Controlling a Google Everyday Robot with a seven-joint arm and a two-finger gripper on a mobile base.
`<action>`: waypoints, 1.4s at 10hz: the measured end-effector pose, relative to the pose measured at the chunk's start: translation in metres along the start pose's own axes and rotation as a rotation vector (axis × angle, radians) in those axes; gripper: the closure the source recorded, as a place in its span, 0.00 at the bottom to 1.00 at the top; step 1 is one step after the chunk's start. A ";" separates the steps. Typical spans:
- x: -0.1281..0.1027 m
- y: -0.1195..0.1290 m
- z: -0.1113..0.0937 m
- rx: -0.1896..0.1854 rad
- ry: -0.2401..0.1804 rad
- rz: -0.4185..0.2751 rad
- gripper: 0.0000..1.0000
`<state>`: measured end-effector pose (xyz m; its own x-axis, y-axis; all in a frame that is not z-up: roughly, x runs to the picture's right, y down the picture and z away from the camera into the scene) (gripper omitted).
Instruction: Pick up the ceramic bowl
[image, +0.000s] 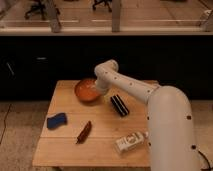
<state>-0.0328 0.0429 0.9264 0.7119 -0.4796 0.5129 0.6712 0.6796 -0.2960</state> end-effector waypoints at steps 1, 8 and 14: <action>0.001 0.000 0.002 -0.001 -0.004 0.000 0.20; 0.006 -0.001 0.010 -0.007 -0.020 -0.001 0.20; 0.009 -0.002 0.014 -0.009 -0.033 -0.001 0.20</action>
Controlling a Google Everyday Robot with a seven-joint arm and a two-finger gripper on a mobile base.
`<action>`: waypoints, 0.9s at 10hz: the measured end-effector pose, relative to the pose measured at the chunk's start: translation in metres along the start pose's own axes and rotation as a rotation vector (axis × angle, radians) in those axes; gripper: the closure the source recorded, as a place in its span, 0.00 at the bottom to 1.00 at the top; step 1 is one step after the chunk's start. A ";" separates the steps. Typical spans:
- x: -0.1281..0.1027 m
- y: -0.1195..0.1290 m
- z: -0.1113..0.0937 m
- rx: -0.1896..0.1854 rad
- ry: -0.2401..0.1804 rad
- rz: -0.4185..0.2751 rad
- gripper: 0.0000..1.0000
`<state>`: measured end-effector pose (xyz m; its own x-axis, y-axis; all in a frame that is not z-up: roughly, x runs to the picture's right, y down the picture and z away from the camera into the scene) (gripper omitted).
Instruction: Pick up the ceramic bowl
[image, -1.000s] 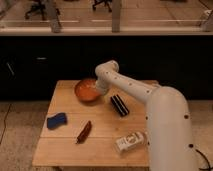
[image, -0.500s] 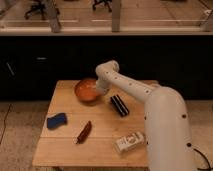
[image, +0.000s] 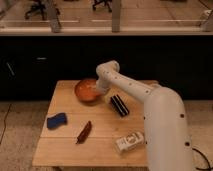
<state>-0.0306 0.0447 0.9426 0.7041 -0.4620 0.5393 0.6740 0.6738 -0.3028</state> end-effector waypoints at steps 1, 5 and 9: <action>0.000 -0.001 0.001 0.000 -0.002 -0.001 0.23; 0.003 0.000 0.004 -0.002 -0.009 0.000 0.51; 0.006 -0.001 0.007 0.002 -0.020 -0.001 0.80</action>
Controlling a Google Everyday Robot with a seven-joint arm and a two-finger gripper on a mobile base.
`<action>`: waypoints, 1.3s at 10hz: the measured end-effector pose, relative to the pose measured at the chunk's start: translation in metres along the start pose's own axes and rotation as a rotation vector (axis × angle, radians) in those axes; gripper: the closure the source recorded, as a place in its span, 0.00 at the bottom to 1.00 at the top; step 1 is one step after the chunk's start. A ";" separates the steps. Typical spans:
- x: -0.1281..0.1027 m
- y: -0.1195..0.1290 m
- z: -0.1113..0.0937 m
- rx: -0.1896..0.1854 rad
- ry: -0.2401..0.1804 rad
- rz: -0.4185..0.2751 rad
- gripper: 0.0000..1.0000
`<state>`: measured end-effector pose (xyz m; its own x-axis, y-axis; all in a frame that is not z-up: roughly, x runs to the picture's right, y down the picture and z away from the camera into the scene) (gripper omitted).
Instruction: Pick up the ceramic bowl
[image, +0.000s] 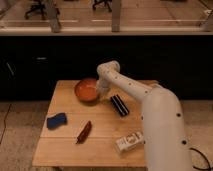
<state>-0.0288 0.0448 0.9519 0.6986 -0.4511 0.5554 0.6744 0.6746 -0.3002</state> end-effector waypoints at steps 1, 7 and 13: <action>0.000 -0.001 0.000 0.003 -0.004 -0.003 0.92; 0.006 -0.013 -0.045 0.035 -0.005 -0.021 1.00; 0.017 -0.040 -0.091 0.080 0.013 -0.087 1.00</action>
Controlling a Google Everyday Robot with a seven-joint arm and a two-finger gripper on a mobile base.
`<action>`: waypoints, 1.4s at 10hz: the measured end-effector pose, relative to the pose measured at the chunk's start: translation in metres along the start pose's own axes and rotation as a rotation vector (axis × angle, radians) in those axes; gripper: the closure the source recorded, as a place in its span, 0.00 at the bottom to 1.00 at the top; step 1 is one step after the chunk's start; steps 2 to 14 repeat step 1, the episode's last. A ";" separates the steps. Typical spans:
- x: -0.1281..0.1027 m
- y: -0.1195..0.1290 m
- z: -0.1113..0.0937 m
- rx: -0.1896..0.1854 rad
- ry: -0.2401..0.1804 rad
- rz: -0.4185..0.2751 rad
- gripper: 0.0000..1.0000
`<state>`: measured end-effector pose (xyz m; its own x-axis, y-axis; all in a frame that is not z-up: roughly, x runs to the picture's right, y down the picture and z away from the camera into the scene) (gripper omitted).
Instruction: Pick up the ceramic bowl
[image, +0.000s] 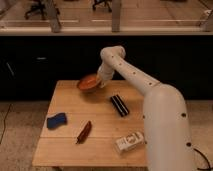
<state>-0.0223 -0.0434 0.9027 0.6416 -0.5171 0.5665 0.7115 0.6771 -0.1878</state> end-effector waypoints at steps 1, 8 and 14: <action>-0.004 -0.006 0.002 0.000 0.001 -0.024 1.00; -0.004 -0.006 0.002 0.000 0.001 -0.024 1.00; -0.004 -0.006 0.002 0.000 0.001 -0.024 1.00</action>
